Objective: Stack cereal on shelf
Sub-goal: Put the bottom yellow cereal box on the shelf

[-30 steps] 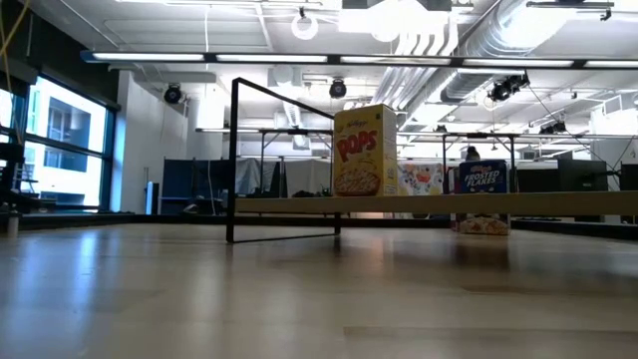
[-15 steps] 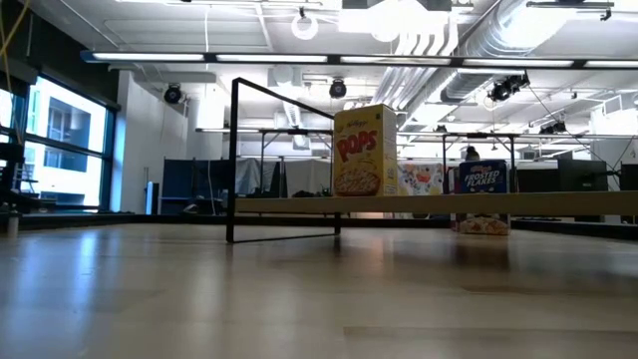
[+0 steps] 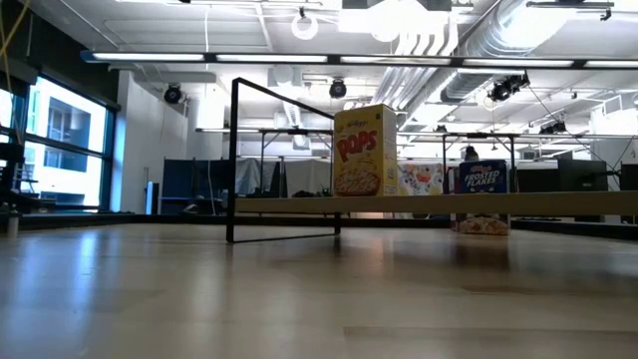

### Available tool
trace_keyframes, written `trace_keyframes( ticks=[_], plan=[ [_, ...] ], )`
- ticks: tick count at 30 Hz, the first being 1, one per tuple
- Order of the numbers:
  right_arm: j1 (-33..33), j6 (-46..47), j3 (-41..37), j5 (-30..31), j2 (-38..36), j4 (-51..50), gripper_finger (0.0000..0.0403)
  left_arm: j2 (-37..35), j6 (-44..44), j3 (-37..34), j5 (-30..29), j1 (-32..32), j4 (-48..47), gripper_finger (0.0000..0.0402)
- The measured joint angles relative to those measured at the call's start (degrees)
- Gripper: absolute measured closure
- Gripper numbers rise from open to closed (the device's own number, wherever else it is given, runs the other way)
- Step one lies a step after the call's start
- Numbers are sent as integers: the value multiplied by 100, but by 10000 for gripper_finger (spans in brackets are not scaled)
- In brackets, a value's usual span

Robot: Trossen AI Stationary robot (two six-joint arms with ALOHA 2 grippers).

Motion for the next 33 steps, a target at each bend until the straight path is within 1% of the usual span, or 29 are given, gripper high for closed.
trace_keyframes(
  ticks=[6,9,16,33],
  plan=[
    [125,-196,0,643,274,-334,66,0,0,0,-2,0,-2,167],
    [172,-213,0,824,391,-470,66,0,4,0,-2,0,-2,167],
    [298,-632,0,819,702,-397,66,0,4,0,-2,0,0,167],
    [318,-797,0,861,1244,-450,66,0,46,0,-2,0,-2,167]
  ],
)
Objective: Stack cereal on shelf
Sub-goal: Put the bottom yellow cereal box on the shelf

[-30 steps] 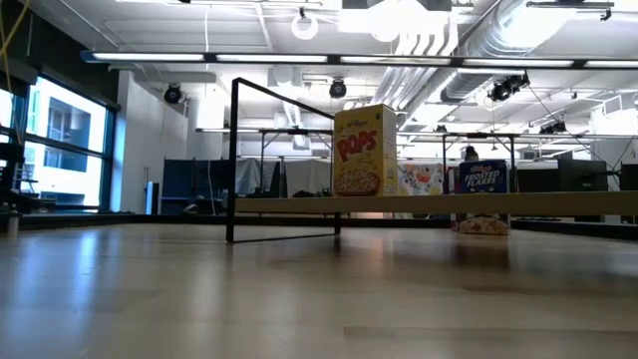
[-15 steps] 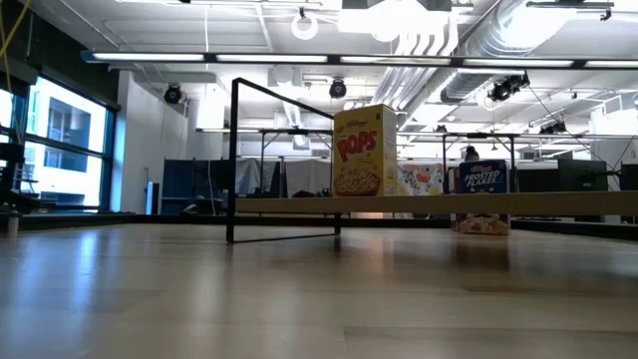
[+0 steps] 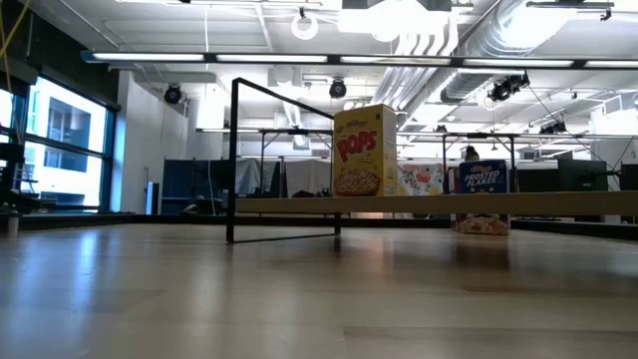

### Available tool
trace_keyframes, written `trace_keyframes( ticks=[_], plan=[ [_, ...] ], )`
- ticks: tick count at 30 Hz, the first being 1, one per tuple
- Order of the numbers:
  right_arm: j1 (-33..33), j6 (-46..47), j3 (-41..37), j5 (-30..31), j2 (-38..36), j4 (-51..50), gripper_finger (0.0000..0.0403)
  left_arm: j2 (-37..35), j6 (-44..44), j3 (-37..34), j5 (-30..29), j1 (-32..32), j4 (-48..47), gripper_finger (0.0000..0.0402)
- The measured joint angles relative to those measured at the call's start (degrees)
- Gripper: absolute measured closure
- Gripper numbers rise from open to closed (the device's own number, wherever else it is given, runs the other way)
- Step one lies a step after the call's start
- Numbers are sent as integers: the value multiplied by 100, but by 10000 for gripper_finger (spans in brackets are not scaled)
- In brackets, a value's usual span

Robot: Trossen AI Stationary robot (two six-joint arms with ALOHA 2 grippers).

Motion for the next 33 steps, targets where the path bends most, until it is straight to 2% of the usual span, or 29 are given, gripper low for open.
trace_keyframes(
  ticks=[17,24,33],
  plan=[
    [-1,2,0,-276,583,15,72,0,56,0,0,2,0,167],
    [-2,46,-1,-227,638,-2,109,0,58,0,0,1,-2,167],
    [-7,46,-2,-199,638,-46,176,0,57,0,0,0,0,167]
  ],
)
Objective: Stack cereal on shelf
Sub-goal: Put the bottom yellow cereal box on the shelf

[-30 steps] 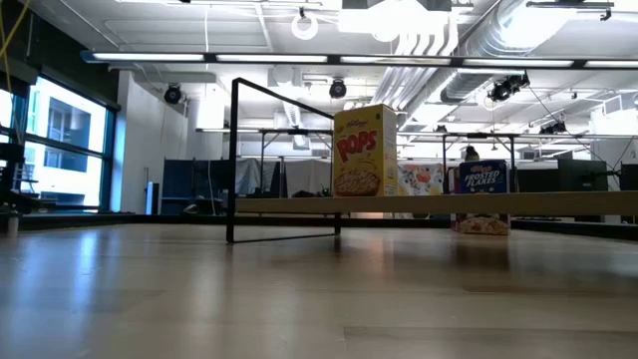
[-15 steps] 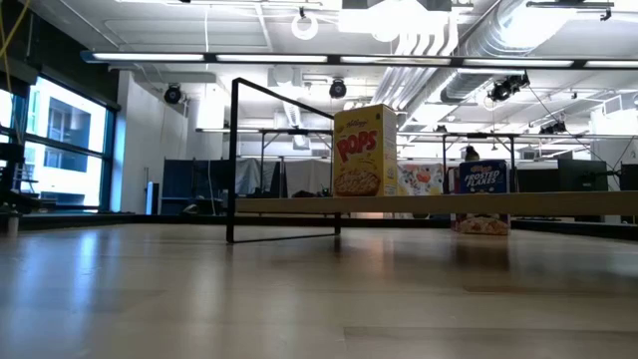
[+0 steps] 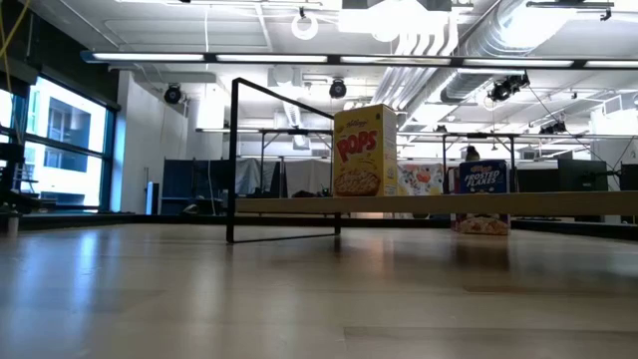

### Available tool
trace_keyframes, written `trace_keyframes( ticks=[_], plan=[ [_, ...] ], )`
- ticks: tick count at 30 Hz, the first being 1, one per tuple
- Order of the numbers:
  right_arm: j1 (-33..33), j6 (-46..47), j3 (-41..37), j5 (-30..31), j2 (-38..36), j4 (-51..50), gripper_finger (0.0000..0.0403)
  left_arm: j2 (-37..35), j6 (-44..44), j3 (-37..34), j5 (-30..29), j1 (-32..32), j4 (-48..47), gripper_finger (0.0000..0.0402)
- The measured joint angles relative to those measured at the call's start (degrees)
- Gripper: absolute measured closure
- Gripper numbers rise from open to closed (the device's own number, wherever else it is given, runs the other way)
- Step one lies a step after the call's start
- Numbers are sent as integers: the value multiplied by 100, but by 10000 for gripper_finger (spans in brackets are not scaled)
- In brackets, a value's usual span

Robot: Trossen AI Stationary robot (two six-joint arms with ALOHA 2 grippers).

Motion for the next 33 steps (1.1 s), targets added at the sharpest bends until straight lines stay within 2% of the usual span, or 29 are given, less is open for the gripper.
trace_keyframes(
  ticks=[13,20,24,27,31,33],
  plan=[
    [-37,-44,1,-164,-258,-18,263,0,49,0,0,1,0,167],
    [-40,-67,2,-374,-1411,185,279,0,240,0,0,0,0,167],
    [-143,437,2,-366,-2361,977,279,0,208,0,0,0,0,167],
    [-316,766,2,41,-3081,1646,279,0,208,0,-1,0,2,167],
    [-702,858,4,1203,-3911,2130,279,0,208,0,-133,0,0,167],
    [-972,622,8,1833,-4242,2283,279,0,208,0,-153,0,2,167]
  ],
)
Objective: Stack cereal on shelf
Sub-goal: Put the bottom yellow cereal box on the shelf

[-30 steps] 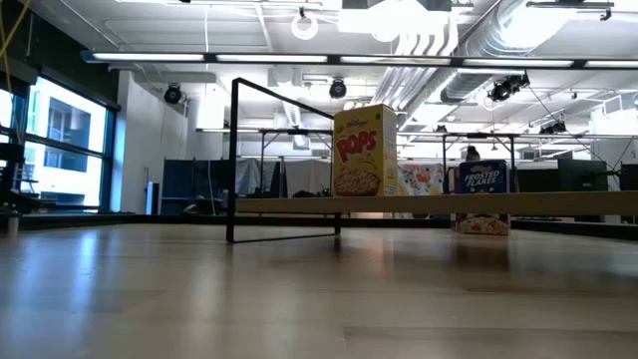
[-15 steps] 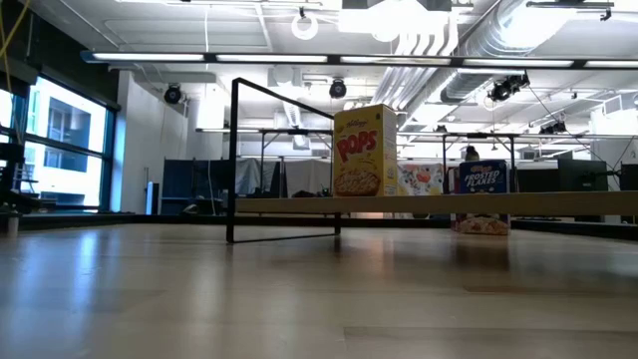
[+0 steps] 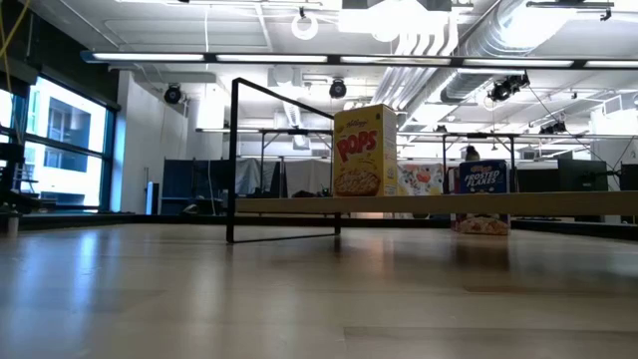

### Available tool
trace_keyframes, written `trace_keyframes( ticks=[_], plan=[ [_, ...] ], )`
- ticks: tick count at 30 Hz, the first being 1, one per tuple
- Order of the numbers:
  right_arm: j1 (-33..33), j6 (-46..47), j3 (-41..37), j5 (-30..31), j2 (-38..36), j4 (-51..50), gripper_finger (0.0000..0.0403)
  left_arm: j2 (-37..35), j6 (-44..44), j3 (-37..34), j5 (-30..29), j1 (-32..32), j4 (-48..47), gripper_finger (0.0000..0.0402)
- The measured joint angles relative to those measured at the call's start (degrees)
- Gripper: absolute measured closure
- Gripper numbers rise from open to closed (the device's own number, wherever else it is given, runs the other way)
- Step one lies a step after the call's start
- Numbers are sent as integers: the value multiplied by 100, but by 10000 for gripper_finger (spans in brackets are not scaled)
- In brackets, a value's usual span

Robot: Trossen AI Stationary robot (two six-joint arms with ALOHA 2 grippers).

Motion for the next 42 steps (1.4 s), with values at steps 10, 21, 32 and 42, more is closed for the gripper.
trace_keyframes(
  ticks=[10,21,32,42],
  plan=[
    [-2362,-2457,3,24,64,114,280,0,31,0,2,2,0,167],
    [-4045,-2800,1,-1255,1525,-306,280,0,35,0,2,1,-1,167],
    [-4522,-3251,1,-756,3004,-499,280,0,39,0,4,2,-2,167],
    [-4777,-3321,1,-480,3600,-510,279,0,39,0,4,0,0,167]
  ],
)
